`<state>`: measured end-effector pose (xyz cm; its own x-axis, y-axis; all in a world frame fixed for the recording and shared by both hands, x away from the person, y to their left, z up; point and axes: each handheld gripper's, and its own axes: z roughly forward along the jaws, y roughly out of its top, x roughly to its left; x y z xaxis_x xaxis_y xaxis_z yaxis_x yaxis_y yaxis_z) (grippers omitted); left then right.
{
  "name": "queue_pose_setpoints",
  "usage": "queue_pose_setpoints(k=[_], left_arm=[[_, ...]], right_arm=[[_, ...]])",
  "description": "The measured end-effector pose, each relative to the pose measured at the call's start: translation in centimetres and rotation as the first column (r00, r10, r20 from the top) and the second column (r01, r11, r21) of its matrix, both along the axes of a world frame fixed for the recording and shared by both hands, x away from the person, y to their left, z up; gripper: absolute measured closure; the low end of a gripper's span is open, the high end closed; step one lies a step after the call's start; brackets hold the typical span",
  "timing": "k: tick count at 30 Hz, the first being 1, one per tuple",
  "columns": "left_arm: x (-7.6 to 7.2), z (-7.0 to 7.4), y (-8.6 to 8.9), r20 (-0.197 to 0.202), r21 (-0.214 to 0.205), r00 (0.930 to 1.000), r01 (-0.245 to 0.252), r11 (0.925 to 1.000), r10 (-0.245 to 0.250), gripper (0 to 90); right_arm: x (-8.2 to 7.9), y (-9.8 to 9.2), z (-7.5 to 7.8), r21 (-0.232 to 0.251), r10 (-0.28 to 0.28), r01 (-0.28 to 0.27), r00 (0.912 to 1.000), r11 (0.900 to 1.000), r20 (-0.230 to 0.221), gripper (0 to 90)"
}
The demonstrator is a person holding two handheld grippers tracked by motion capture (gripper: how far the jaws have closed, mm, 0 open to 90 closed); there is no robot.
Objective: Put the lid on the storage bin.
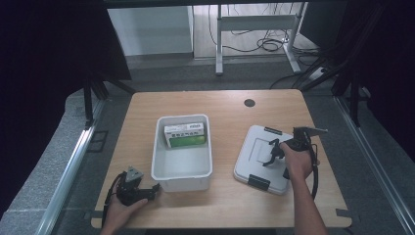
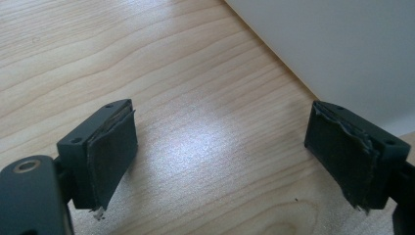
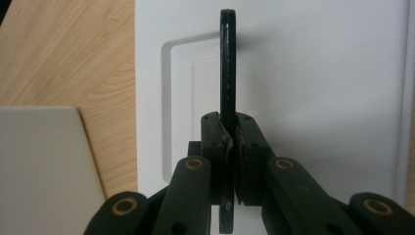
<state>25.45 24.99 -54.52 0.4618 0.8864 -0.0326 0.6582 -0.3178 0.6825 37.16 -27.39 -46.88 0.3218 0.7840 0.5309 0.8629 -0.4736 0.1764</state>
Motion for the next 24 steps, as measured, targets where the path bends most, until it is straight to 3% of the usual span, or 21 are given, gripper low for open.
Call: queue_pose_setpoints(k=[13, 24], left_arm=[[0.0, 0.0, 0.0, 0.0, 0.0, 1.0, 0.0, 1.0, 0.0, 12.1], [0.0, 0.0, 0.0, 0.0, 0.0, 1.0, 0.0, 1.0, 0.0, 12.1]], right_arm=[[-0.5, 0.5, 1.9, 0.021, 0.044, -0.045, 0.9976, 0.9988, 0.053, 85.0], [-1.4, 0.3, 3.7, 0.011, 0.107, -0.109, 0.9877, 0.994, 0.114, 84.9]])
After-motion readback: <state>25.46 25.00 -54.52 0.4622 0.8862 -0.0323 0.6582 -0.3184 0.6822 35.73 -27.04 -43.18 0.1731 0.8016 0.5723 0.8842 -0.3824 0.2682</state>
